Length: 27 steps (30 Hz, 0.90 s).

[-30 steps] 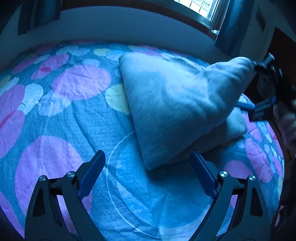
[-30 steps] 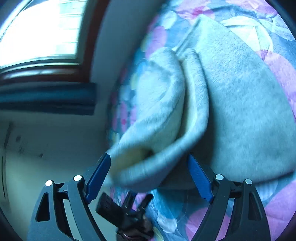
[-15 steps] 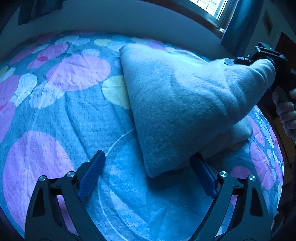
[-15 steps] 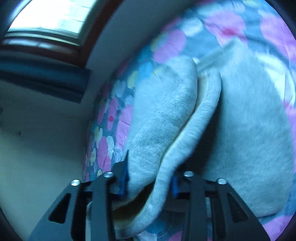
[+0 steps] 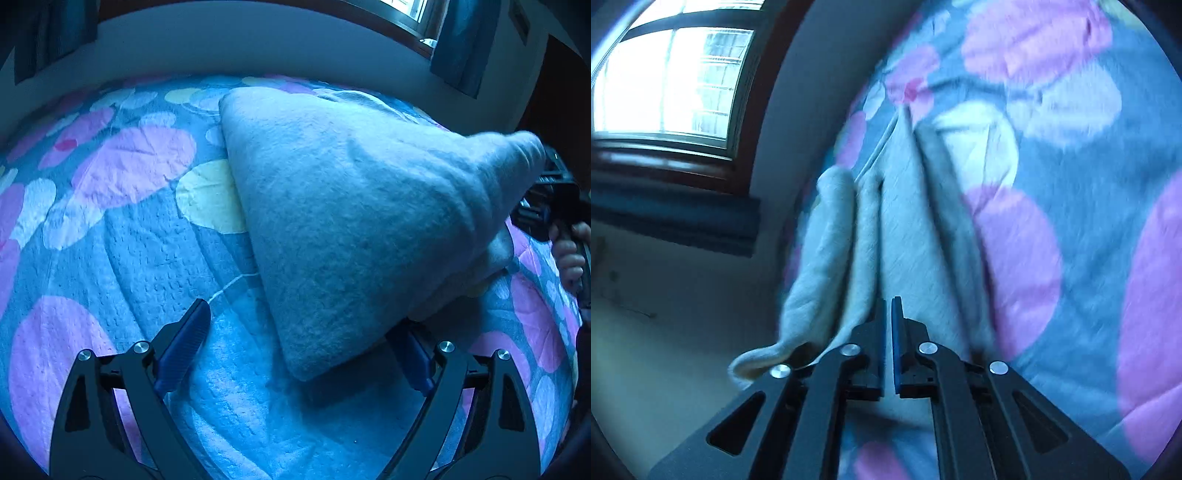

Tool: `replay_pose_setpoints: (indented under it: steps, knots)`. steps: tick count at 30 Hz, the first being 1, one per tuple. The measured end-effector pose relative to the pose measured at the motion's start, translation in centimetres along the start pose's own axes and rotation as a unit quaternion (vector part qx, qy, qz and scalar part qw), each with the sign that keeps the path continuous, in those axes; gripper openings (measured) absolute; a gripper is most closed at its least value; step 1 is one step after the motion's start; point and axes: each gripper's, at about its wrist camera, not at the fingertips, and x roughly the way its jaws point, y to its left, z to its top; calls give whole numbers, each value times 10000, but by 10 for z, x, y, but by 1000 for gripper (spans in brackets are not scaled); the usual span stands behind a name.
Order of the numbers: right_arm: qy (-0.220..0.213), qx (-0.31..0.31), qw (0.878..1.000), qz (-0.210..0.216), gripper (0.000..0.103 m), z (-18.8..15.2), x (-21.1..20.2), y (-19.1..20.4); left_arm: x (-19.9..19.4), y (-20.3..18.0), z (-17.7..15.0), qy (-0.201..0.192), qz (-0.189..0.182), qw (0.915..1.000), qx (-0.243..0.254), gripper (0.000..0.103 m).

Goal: Fold small clothes
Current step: 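Grasp the bundle corner with the right gripper and lift it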

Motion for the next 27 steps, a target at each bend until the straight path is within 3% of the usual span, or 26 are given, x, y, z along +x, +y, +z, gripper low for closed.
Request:
replay_pose_setpoints:
  steps: [1, 2, 3, 8, 12, 14, 15, 16, 19, 23, 25, 27]
  knots:
    - [98, 123, 9998, 135, 58, -3, 2, 3, 1, 2, 0, 23, -24, 10000, -76, 92]
    - [160, 149, 9995, 234, 76, -5, 5, 9, 2, 5, -1, 39, -40, 9999, -146, 92]
    - [184, 74, 9993, 332, 84, -7, 7, 17, 3, 6, -1, 49, -56, 9997, -221, 92]
    - [860, 56, 9951, 490, 84, -6, 46, 52, 1, 4, -3, 24, -12, 9997, -239, 92]
    - [1258, 86, 9919, -154, 84, -2, 81, 67, 2, 4, -3, 38, -27, 9996, -262, 92]
    - [1293, -31, 9912, -270, 77, -5, 94, 72, 1, 4, -3, 36, -59, 9996, -276, 92]
    - [1230, -216, 9917, -316, 45, -6, 97, 78, 0, 4, -4, 42, -90, 9995, -288, 92]
    - [1179, -459, 9910, -428, 29, -9, 98, 86, -1, 3, -4, 40, -123, 9995, -289, 92]
    - [774, -976, 9917, -324, 19, -11, 80, 109, -7, -2, -6, -34, -148, 9997, -213, 92]
    - [67, -1486, 9888, 81, 18, -10, 33, 126, -25, -12, -5, -511, -6, 9987, 13, 92]
    - [-70, -1556, 9877, 160, 18, -9, 17, 115, -32, -17, -4, -736, 47, 9972, 146, 92]
    - [-83, -1519, 9883, 43, 18, -6, 7, 88, -27, -18, 0, -684, 2, 9975, 165, 92]
